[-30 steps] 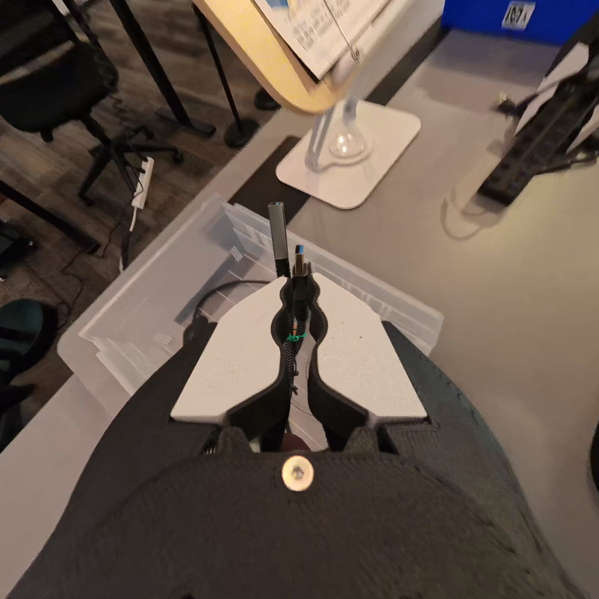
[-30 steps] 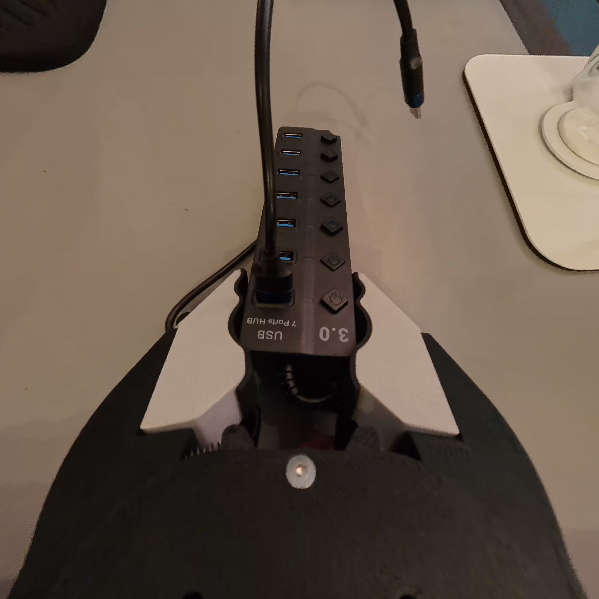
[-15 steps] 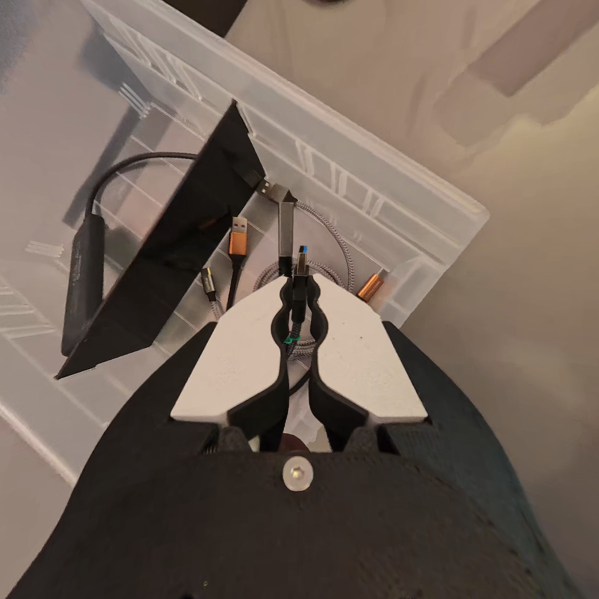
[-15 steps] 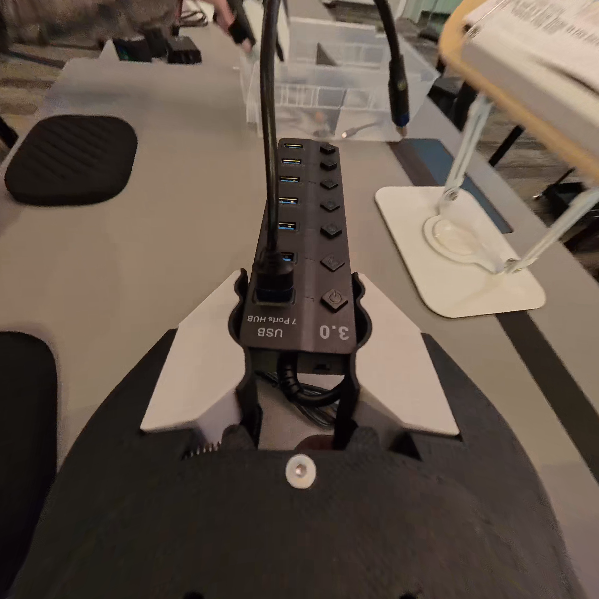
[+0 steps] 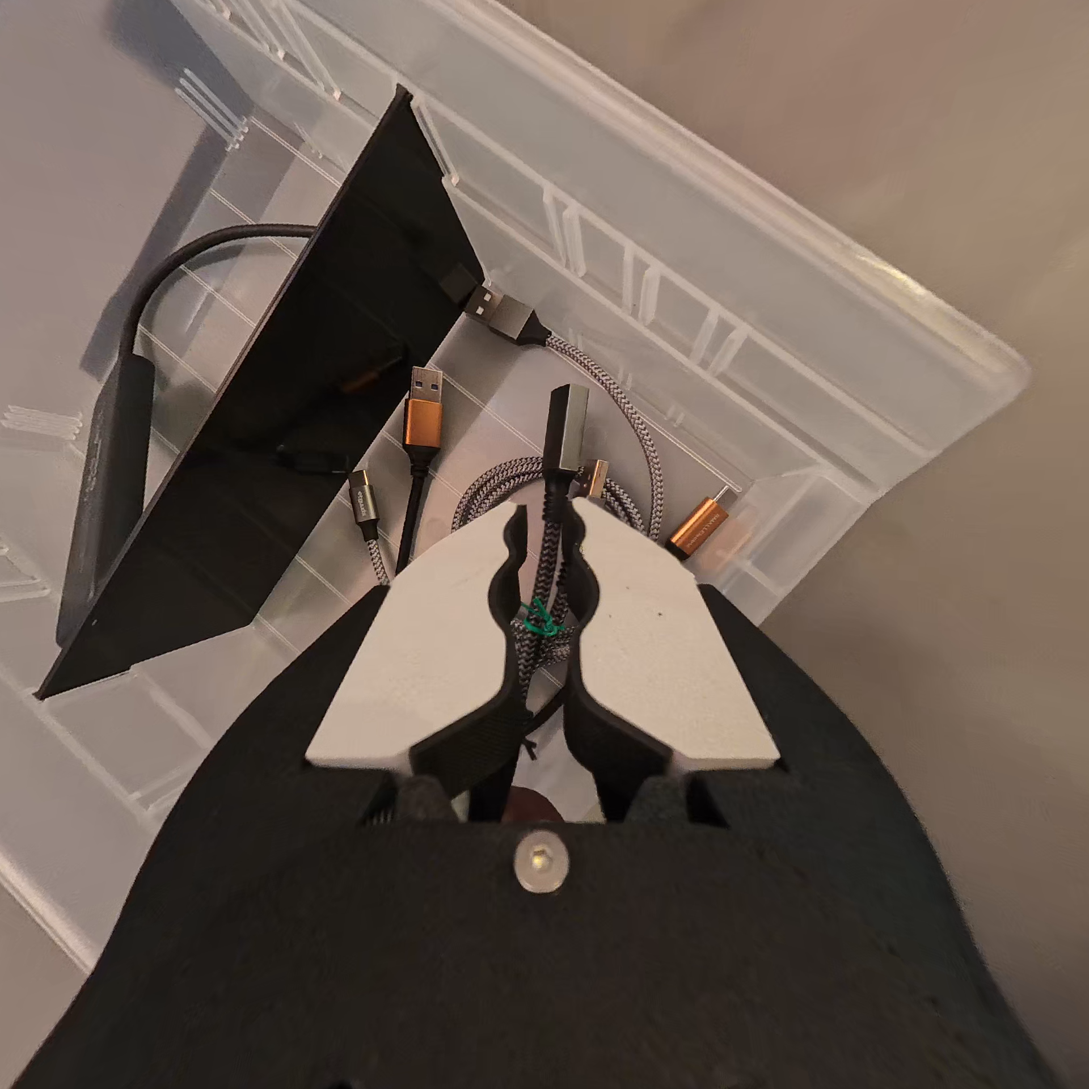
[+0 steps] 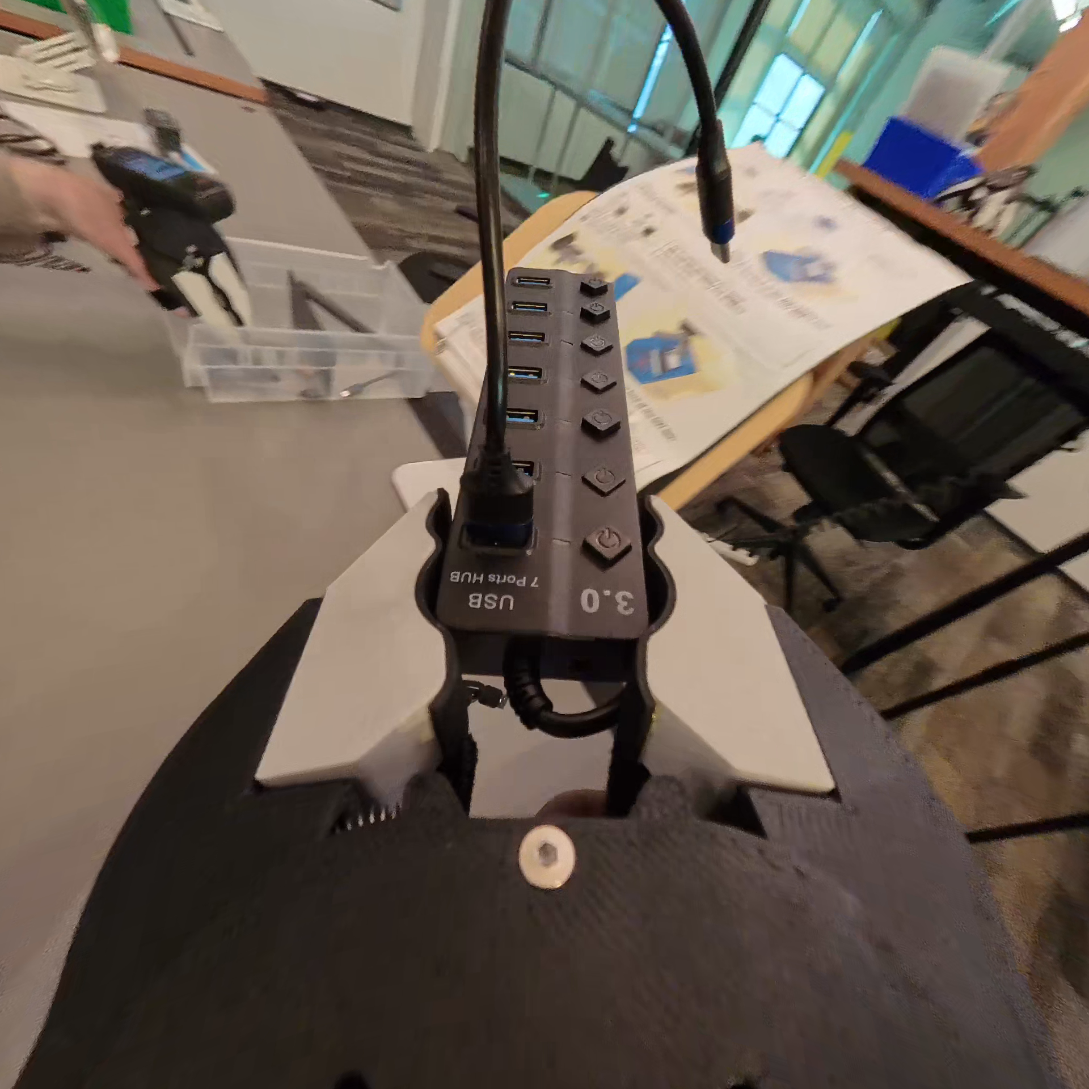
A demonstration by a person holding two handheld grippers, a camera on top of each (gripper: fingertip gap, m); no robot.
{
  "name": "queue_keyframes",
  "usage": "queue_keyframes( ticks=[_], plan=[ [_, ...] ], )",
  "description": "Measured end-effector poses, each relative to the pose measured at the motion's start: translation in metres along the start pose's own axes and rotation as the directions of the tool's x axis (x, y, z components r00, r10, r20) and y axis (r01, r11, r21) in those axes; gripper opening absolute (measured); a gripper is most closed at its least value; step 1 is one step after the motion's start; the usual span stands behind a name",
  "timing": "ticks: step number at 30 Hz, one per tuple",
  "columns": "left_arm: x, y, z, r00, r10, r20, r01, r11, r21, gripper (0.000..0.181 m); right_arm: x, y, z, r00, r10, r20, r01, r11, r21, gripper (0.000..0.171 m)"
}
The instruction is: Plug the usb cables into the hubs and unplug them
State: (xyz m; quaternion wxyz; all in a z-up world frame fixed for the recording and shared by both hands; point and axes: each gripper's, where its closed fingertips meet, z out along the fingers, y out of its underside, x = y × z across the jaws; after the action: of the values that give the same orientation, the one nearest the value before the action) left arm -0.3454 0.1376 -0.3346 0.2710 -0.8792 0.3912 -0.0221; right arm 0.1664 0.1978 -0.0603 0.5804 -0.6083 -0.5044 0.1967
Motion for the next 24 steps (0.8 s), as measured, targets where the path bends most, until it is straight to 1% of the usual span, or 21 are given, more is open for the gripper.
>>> queue_keyframes(
  ticks=[4,7,9,11,13,15,19,21,24],
  plan=[
    [0.0,-0.001,0.0,1.0,-0.006,-0.005,0.006,1.0,0.014,0.01,0.059,-0.03,-0.033,0.989,-0.028,-0.142,0.03,1.0,0.01,0.063],
    [-0.001,-0.001,0.0,1.0,-0.013,-0.005,0.013,1.0,0.02,0.01,0.095,-0.043,-0.056,0.976,-0.044,-0.214,0.045,0.999,0.0,0.063],
    [-0.001,0.0,0.0,1.0,-0.011,-0.002,0.011,1.0,0.015,0.009,0.117,-0.042,-0.069,0.96,-0.067,-0.272,0.058,0.997,-0.041,0.063],
    [-0.001,0.0,0.0,1.0,-0.008,0.001,0.008,1.0,0.011,0.009,0.139,-0.029,-0.08,0.937,-0.091,-0.338,0.058,0.993,-0.107,0.063],
    [-0.001,0.0,0.0,1.0,-0.006,0.002,0.006,1.0,0.004,0.009,0.154,-0.005,-0.085,0.918,-0.109,-0.38,0.045,0.984,-0.174,0.063],
    [-0.001,0.0,0.001,1.0,-0.001,0.004,0.001,1.0,0.001,0.009,0.164,0.027,-0.085,0.904,-0.112,-0.412,0.015,0.973,-0.231,0.063],
    [-0.002,0.0,0.002,1.0,0.002,0.015,-0.002,1.0,-0.011,0.008,0.172,0.109,-0.079,0.876,-0.143,-0.461,-0.039,0.93,-0.364,0.063],
    [-0.002,0.001,0.002,1.0,0.007,0.016,-0.007,1.0,-0.02,0.008,0.171,0.149,-0.074,0.875,-0.145,-0.462,-0.073,0.904,-0.421,0.063],
    [-0.002,0.001,0.003,1.0,0.014,0.014,-0.014,0.999,-0.035,0.009,0.165,0.195,-0.064,0.889,-0.112,-0.443,-0.117,0.882,-0.457,0.063]
  ],
)
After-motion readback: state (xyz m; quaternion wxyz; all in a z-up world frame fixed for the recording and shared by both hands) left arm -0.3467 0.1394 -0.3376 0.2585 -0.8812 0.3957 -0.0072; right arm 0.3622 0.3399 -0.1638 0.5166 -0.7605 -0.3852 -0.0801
